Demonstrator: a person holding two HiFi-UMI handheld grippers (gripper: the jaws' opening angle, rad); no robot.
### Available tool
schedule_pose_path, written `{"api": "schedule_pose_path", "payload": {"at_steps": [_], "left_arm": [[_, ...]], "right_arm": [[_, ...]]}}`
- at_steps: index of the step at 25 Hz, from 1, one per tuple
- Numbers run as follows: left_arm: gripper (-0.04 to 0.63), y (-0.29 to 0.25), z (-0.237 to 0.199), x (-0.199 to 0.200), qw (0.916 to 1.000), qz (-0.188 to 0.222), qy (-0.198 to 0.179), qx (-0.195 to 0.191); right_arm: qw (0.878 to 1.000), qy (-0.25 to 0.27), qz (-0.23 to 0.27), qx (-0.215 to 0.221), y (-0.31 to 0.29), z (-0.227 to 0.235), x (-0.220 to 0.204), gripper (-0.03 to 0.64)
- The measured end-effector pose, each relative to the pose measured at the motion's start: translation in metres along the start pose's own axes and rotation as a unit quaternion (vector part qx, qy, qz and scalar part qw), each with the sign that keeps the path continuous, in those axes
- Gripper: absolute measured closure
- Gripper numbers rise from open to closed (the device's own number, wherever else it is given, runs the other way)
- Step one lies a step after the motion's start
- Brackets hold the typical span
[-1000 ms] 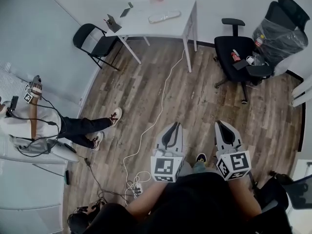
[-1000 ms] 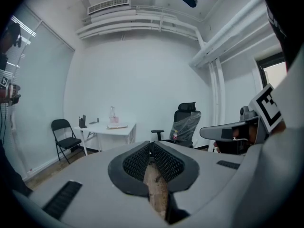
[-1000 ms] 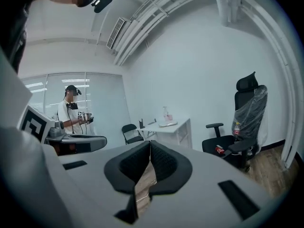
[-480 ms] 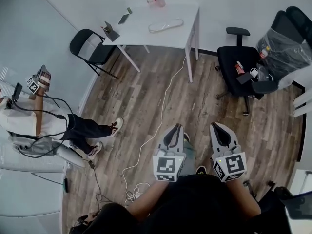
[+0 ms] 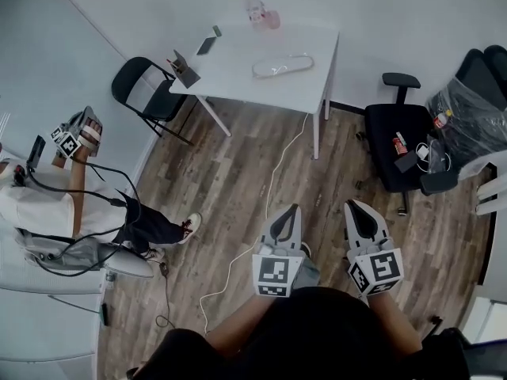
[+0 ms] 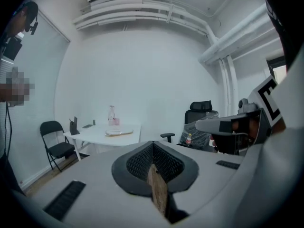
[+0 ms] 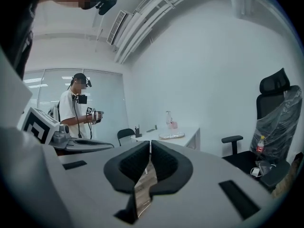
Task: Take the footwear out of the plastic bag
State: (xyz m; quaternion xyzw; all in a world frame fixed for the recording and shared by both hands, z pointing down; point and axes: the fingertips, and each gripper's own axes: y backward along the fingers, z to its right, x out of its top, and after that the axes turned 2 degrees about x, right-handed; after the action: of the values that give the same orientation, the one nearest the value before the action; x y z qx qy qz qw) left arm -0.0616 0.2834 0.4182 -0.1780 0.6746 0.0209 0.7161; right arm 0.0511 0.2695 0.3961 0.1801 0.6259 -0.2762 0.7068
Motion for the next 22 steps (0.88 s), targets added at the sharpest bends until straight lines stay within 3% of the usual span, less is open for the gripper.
{"api": "schedule_pose_path", "payload": {"at_steps": [11,17,22], "left_arm": [[0.574,-0.08,-0.065,0.005,0.9988,-0.017,0.01,-0.044],[0.575,-0.105,-0.091,0.005,0.9983,-0.022,0.033,-0.042],[0.575,-0.136,-0.109,0.005,0.9979,-0.038,0.04,-0.036]], "right_arm": [[1.0,0.002,-0.016,-0.02,-0.1,0.028,0.002,0.6],[0.998,-0.014,-0.022,-0.051,-0.123,0.056,-0.002,0.6],[0.998,-0.022,-0.027,-0.048,-0.148,0.078,-0.001,0.6]]}}
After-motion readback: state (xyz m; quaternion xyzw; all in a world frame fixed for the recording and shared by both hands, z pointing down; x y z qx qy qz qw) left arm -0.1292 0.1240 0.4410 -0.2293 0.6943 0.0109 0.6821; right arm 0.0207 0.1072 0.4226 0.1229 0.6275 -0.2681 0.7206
